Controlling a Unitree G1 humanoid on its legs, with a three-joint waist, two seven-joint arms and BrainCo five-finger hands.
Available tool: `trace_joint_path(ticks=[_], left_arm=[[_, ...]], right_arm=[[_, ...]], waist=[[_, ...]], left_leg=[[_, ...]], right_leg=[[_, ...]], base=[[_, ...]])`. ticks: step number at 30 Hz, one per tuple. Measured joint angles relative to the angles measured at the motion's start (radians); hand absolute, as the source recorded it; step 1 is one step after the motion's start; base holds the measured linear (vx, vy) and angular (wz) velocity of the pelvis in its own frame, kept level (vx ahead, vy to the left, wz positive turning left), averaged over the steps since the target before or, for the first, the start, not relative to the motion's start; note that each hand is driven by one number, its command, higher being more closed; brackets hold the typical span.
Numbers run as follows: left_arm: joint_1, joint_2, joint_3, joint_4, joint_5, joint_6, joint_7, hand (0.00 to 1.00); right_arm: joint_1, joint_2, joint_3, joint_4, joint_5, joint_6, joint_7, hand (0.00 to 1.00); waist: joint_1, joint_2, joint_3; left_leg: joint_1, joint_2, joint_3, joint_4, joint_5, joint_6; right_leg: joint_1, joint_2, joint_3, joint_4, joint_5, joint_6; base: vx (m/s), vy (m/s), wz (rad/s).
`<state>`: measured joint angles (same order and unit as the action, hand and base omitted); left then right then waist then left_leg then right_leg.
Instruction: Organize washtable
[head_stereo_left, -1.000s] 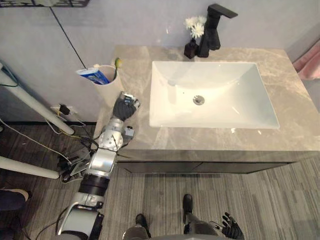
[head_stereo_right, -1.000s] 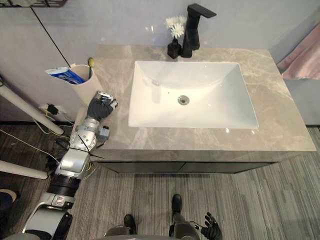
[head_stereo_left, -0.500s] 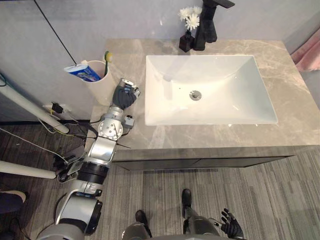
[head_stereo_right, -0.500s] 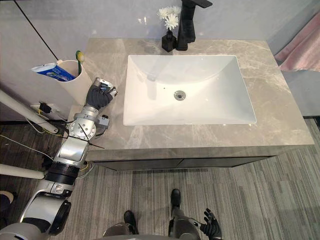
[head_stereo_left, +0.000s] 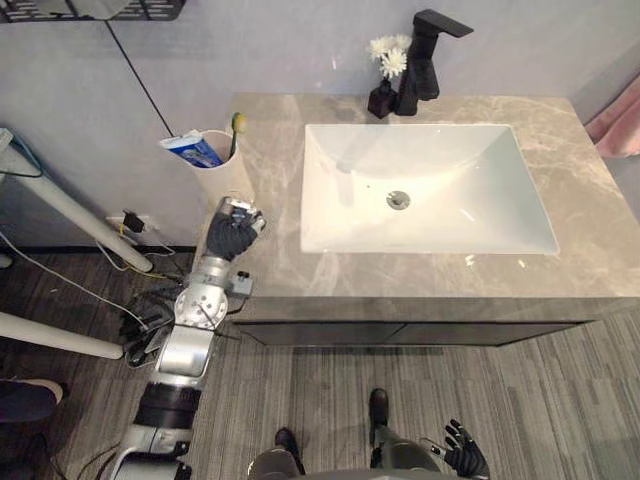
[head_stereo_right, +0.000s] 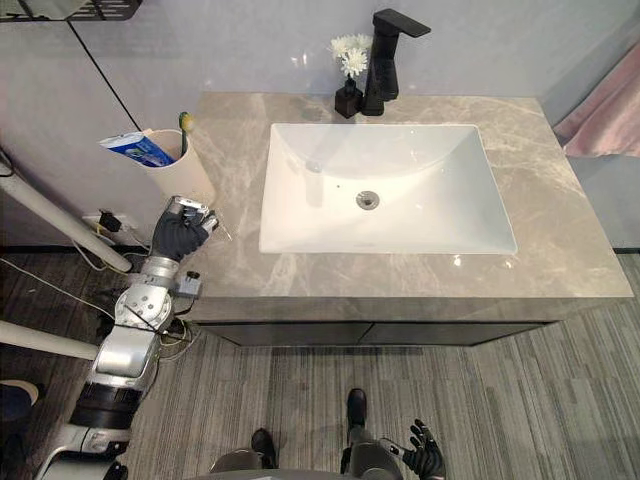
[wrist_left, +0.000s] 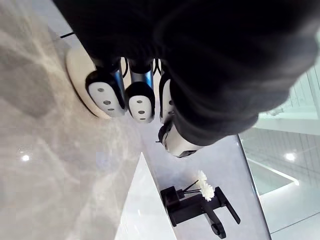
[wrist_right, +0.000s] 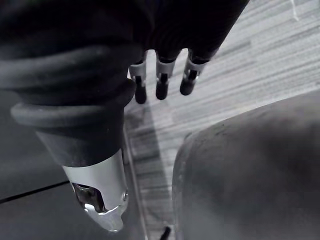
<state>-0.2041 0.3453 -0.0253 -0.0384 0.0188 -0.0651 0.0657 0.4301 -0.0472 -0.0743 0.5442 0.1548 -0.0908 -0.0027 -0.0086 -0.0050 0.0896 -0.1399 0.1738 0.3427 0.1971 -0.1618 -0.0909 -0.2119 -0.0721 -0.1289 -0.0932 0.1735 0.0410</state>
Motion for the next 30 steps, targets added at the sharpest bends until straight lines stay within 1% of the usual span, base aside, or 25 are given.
trace_joint_path(ticks=[5, 10, 15, 19, 21, 25, 26, 30], left_arm=[[0.032, -0.028, 0.025, -0.002, -0.020, -0.002, 0.000, 1.00], [0.031, -0.028, 0.038, 0.005, -0.028, -0.001, 0.002, 1.00], [-0.006, -0.026, 0.042, 0.093, -0.028, 0.009, 0.010, 1.00], [-0.074, -0.008, 0.055, 0.169, -0.030, 0.014, 0.025, 1.00], [-0.122, 0.009, 0.076, 0.207, -0.067, 0.017, 0.027, 1.00], [-0.176, 0.043, 0.076, 0.246, -0.140, 0.017, 0.021, 1.00], [-0.179, 0.047, 0.075, 0.247, -0.149, 0.017, 0.020, 1.00], [-0.241, 0.095, 0.074, 0.345, -0.185, 0.016, 0.005, 1.00]], right_arm=[[0.000, -0.001, -0.007, 0.015, -0.001, 0.000, 0.006, 0.00], [0.000, -0.002, -0.007, 0.022, -0.002, 0.002, 0.006, 0.00], [0.001, -0.003, -0.005, 0.027, -0.008, 0.007, 0.007, 0.00], [0.002, -0.003, -0.001, 0.026, -0.008, 0.011, 0.007, 0.00], [0.003, -0.005, 0.003, 0.021, -0.008, 0.011, 0.007, 0.00], [0.004, -0.005, 0.003, 0.016, -0.008, 0.011, 0.007, 0.00], [0.005, -0.005, 0.003, 0.014, -0.008, 0.011, 0.007, 0.00], [0.009, -0.004, 0.014, -0.006, -0.007, 0.011, 0.008, 0.00]], waist=[[0.004, -0.001, -0.002], [0.002, -0.002, -0.005], [-0.002, -0.004, -0.021], [-0.003, -0.007, -0.028], [-0.005, -0.008, -0.028], [-0.007, -0.008, -0.028], [-0.007, -0.008, -0.028], [-0.006, -0.011, -0.028]], left_leg=[[0.006, -0.001, 0.001, -0.005, 0.000, 0.000], [0.006, -0.001, 0.002, -0.006, 0.000, 0.000], [0.005, 0.000, 0.004, -0.005, 0.000, 0.000], [-0.007, 0.003, 0.008, 0.001, 0.000, 0.000], [-0.021, 0.005, 0.013, 0.009, -0.001, 0.000], [-0.031, 0.008, 0.014, 0.017, -0.001, -0.001], [-0.033, 0.008, 0.014, 0.018, -0.001, -0.002], [-0.043, 0.020, 0.015, 0.033, -0.010, -0.007]], right_leg=[[0.004, 0.000, 0.000, -0.001, 0.000, 0.000], [0.004, 0.001, 0.001, -0.002, 0.000, 0.000], [0.003, 0.001, 0.009, -0.003, 0.000, 0.001], [-0.010, 0.003, 0.016, -0.002, 0.001, 0.001], [-0.024, 0.004, 0.019, 0.001, 0.003, 0.000], [-0.035, 0.007, 0.023, 0.001, 0.006, 0.000], [-0.036, 0.007, 0.022, 0.001, 0.006, 0.000], [-0.038, 0.015, 0.024, 0.001, 0.007, -0.002]], base=[[0.00, 0.000, 0.00], [0.00, 0.000, 0.00], [0.00, 0.000, 0.00], [-0.01, -0.011, -0.04], [-0.01, -0.016, -0.05], [0.00, -0.011, -0.03], [0.00, 0.000, 0.00], [-0.01, -0.010, -0.02]])
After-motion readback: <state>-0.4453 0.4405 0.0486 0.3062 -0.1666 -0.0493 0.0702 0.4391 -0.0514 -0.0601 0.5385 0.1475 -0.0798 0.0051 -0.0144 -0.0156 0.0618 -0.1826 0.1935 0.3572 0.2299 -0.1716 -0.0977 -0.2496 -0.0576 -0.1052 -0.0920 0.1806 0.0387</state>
